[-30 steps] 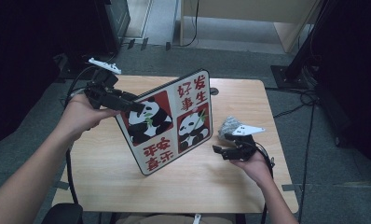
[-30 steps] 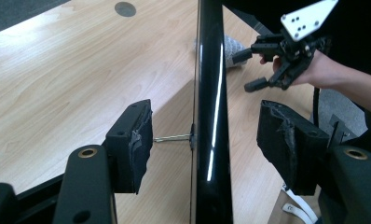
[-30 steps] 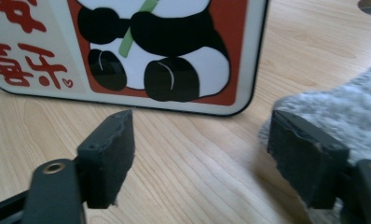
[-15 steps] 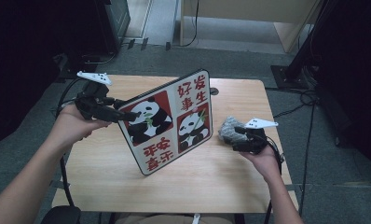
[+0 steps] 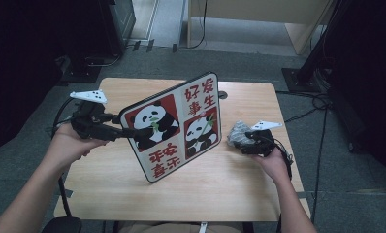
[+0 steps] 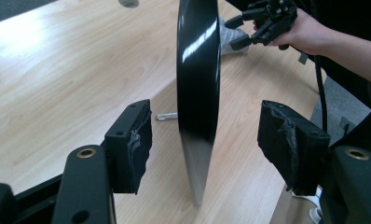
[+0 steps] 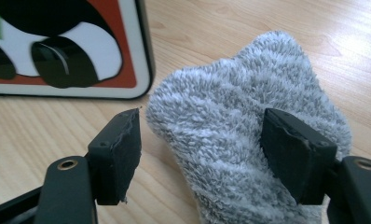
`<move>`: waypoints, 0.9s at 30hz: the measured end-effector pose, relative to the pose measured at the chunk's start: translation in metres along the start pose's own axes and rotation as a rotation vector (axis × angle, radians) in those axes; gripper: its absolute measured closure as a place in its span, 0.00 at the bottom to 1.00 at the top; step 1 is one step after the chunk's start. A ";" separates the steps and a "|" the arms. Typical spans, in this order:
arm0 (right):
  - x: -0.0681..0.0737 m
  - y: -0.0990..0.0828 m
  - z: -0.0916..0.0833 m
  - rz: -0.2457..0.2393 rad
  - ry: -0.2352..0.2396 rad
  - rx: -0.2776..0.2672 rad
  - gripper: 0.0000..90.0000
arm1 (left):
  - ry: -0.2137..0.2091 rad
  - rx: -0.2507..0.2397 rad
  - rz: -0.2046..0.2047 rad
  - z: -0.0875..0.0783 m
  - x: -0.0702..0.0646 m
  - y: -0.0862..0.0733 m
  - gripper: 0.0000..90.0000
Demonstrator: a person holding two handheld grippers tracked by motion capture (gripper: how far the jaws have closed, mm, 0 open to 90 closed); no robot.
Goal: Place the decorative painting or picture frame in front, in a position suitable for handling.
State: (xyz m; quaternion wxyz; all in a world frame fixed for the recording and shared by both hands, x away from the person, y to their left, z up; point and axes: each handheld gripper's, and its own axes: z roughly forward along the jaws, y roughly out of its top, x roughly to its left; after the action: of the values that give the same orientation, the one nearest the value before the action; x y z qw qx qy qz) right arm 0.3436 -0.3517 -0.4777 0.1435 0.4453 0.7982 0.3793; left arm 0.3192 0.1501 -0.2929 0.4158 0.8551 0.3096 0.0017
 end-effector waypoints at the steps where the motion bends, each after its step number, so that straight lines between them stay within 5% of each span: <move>1: -0.001 0.000 0.001 0.000 -0.008 0.001 0.34 | -0.001 -0.003 0.000 0.000 0.000 -0.003 0.39; 16: -0.010 -0.004 0.019 -0.018 -0.027 0.017 0.43 | -0.026 -0.087 -0.020 0.011 -0.003 -0.043 0.43; 21: -0.009 -0.005 0.020 -0.043 -0.034 0.021 0.47 | -0.029 -0.079 -0.080 0.016 0.000 -0.051 0.38; 23: -0.010 -0.008 0.020 -0.059 -0.035 0.016 0.55 | -0.046 -0.077 -0.114 0.020 0.002 -0.053 0.40; 27: -0.014 -0.009 0.020 -0.053 -0.023 0.012 0.61 | -0.044 -0.069 -0.070 0.025 -0.003 -0.053 0.43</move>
State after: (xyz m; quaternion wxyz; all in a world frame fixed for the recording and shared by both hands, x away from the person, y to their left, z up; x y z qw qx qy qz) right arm 0.3575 -0.3570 -0.4993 0.1600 0.4293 0.8102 0.3655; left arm 0.2955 0.1549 -0.3465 0.4516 0.8288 0.3298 -0.0212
